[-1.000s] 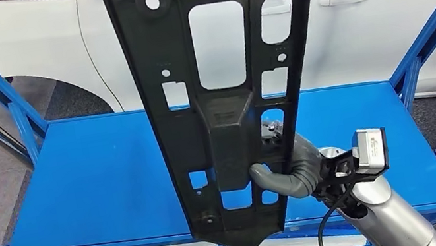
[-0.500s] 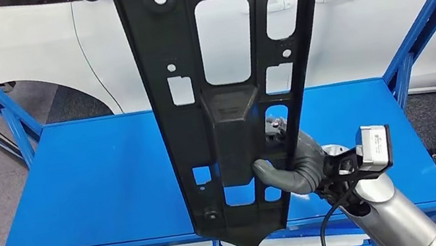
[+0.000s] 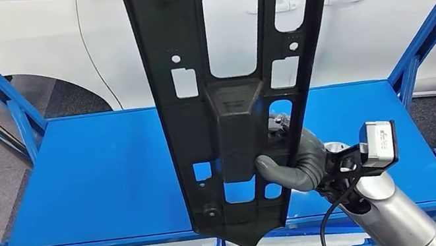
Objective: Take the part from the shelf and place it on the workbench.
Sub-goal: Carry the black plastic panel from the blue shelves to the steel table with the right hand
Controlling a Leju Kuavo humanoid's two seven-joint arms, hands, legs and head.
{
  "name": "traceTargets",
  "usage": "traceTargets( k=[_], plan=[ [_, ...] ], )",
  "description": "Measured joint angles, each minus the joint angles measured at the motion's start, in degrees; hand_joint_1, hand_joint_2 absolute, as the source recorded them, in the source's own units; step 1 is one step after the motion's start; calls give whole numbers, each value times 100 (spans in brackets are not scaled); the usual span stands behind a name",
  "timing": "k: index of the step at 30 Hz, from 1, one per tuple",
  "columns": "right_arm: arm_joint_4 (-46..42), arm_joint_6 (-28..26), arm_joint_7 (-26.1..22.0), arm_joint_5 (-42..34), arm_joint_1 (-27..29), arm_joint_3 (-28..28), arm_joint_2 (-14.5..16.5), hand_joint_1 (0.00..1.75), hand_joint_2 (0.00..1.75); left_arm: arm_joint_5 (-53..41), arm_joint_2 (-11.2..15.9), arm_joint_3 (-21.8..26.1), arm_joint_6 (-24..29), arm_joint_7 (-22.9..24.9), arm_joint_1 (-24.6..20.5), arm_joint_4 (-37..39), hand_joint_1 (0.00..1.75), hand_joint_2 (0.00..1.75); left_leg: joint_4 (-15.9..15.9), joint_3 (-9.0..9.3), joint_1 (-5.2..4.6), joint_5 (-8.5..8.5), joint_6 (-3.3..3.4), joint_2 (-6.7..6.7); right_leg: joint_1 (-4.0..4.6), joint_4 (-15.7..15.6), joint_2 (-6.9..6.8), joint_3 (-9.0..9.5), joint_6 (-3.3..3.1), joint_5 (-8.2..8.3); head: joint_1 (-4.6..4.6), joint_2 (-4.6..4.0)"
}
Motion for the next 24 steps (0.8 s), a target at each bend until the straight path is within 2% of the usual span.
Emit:
traceTargets(
  k=[2, 3, 4, 5, 7, 8, 9, 11, 13, 14, 16, 17, 18, 19, 20, 21, 23, 24],
  plan=[
    [0, -1, -6, -1, 24, -14, -17, 171, 175, -5, 2, -1, -3, -4, -7, 0, 0, 175, 11, -29, -6, 20, 21, 6, -22, 770, -2, -320, 50, -416, 0, 0],
    [1, -1, -7, -2, 42, -15, -24, 171, 175, -5, 2, -1, -4, -4, -5, 0, 0, 175, 23, -49, -8, 25, 23, 6, -32, 1067, -3, -439, 65, -527, 0, -1],
    [3, 2, -7, -2, 55, -16, -29, 171, 175, -3, 2, -1, -4, -4, -2, 0, 0, 175, 38, -69, -9, 28, 23, 5, -40, 1173, -4, -468, 71, -526, 0, -1],
    [4, 4, -7, -1, 61, -19, -33, 171, 175, 1, 2, 0, -4, -5, -1, 0, 0, 175, 53, -85, -9, 30, 20, 3, -46, 1036, -5, -378, 67, -413, 0, -1],
    [7, 10, -8, -1, 53, -33, -34, 171, 175, 7, 1, 1, -4, -6, -4, 0, 0, 175, 72, -102, -10, 39, 5, -2, -48, 270, -5, 38, 31, -59, 0, -1],
    [6, 11, -8, -1, 43, -43, -34, 171, 175, 7, 0, 1, -4, -6, -8, 0, 0, 175, 82, -114, -19, 50, -15, -4, -34, -100, -4, 225, 5, 81, -1, -1],
    [5, 16, -13, -1, 34, -50, -33, 171, 175, 7, -1, 0, -4, -6, -11, 0, 0, 175, 86, -129, -26, 67, -43, -5, -20, -334, -2, 333, -21, 158, -1, -1],
    [3, 34, -27, 4, 29, -57, -32, 171, 175, 7, -2, -1, -7, -6, -13, 0, 0, 175, 82, -158, -34, 112, -114, -6, 12, -432, 2, 348, -69, 208, -1, 0],
    [2, 68, -44, 17, 33, -61, -32, 171, 175, 9, 0, -1, -8, -6, -9, 0, 0, 175, 99, -189, -36, 96, -181, -12, -9, -470, -14, 315, -145, 279, -1, 0],
    [1, 87, -52, 24, 33, -63, -26, 171, 175, 10, 2, -1, -7, -7, -8, 0, 0, 175, 207, -235, -36, -21, -208, -14, -23, -498, -27, 288, -192, 327, -1, -1],
    [-2, 123, -66, 37, 33, -71, -7, 171, 175, 13, 10, -1, -6, -9, -9, 0, 0, 175, 758, -427, -26, -474, -243, -13, -32, -527, -49, 199, -253, 426, -2, -1],
    [-2, 139, -69, 43, 34, -74, 3, 171, 175, 13, 15, -1, -5, -10, -10, 0, 0, 175, 1152, -544, -23, -726, -258, -13, -26, -523, -52, 138, -265, 471, -2, -1],
    [-2, 151, -66, 50, 34, -77, 10, 171, 175, 14, 20, -1, -4, -10, -11, 0, 0, 175, 1484, -621, -21, -902, -272, -12, -19, -517, -53, 74, -265, 515, -2, -1],
    [-2, 160, -58, 57, 32, -79, 17, 171, 175, 14, 25, -1, -4, -9, -12, 0, 0, 175, 1659, -618, -20, -986, -281, -12, -13, -508, -54, 9, -262, 561, -2, 0],
    [-3, 164, -45, 62, 28, -86, 26, 171, 175, 14, 28, -1, -4, -8, -14, 0, 0, 175, 1604, -502, -20, -966, -281, -11, -9, -495, -54, -55, -254, 606, -2, 0],
    [-6, 164, -27, 66, 19, -96, 35, 171, 175, 14, 31, 0, -4, -6, -18, 0, 0, 175, 1306, -264, -20, -859, -275, -11, -8, -479, -52, -116, -241, 648, -2, 1],
    [-19, 163, 14, 59, -9, -122, 46, 171, 175, 16, 38, 0, -2, -4, -41, 0, 0, 175, 449, 298, -32, -631, -236, -14, -3, -441, -51, -216, -196, 730, -2, 0],
    [-27, 162, 36, 49, -28, -134, 49, 171, 175, 19, 40, 0, 2, -3, -54, 0, 0, 175, 150, 466, -42, -554, -204, -18, 1, -428, -51, -248, -163, 771, -2, -1]
  ],
)
